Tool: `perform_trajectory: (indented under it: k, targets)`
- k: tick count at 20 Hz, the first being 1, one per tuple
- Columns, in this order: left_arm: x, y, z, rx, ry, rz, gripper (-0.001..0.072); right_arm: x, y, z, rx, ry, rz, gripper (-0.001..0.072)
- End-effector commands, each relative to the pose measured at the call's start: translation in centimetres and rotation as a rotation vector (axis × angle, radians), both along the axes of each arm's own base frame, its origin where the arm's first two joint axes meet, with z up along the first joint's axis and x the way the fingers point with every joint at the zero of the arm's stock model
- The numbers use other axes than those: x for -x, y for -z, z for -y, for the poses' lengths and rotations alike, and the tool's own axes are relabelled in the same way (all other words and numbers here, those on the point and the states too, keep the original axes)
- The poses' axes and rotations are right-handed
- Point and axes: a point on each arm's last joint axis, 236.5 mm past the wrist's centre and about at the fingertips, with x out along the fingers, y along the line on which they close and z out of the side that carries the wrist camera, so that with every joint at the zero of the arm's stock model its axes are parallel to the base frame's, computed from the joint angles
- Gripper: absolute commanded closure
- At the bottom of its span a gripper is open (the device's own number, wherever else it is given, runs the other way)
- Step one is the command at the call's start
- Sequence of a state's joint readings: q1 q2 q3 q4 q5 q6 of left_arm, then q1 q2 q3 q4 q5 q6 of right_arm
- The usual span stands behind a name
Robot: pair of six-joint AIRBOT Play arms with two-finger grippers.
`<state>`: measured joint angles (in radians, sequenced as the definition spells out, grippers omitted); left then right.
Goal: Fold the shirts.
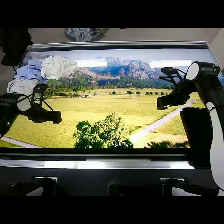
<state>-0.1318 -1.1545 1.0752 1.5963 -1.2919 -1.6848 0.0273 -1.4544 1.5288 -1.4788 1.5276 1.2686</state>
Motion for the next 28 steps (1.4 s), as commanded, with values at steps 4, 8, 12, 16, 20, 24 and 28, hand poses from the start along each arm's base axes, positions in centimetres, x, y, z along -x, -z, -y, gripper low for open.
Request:
perform_trajectory:
  k: [4, 8, 12, 16, 20, 24, 28]
  targets:
    - [0.0, 0.0, 0.0, 0.0, 0.001, 0.0, 0.0031, 0.0, 0.0, 0.0, 0.0, -0.001, -0.001, 0.0018]
    - [0.0, 0.0, 0.0, 0.0, 0.001, 0.0, 0.0031, 0.0, 0.0, 0.0, 0.0, -0.001, -0.001, 0.0018]
    - [0.0, 0.0, 0.0, 0.0, 0.001, 0.0, 0.0032, 0.0, 0.0, 0.0, 0.0, -0.001, -0.001, 0.0018]
    - [-0.1, 0.0, 0.0, 0.0, 0.001, 0.003, 0.0032, 0.0, 0.0, 0.0, 0.0, -0.001, -0.001, 0.0018]
    - [-1.6, 0.0, 0.3, 0.009, 0.002, 0.059, 0.0031, -0.1, 0.0, 0.0, 0.0, 0.0, 0.003, 0.002]
    - [-2.8, -0.4, 0.4, 0.017, 0.001, 0.114, 0.003, -3.2, -0.5, 0.1, 0.004, 0.012, 0.137, 0.002]
    - [-11.0, -6.2, -2.6, 0.074, -0.177, 0.413, 0.0012, -6.6, -1.7, 0.1, 0.0, 0.021, 0.289, 0.0019]
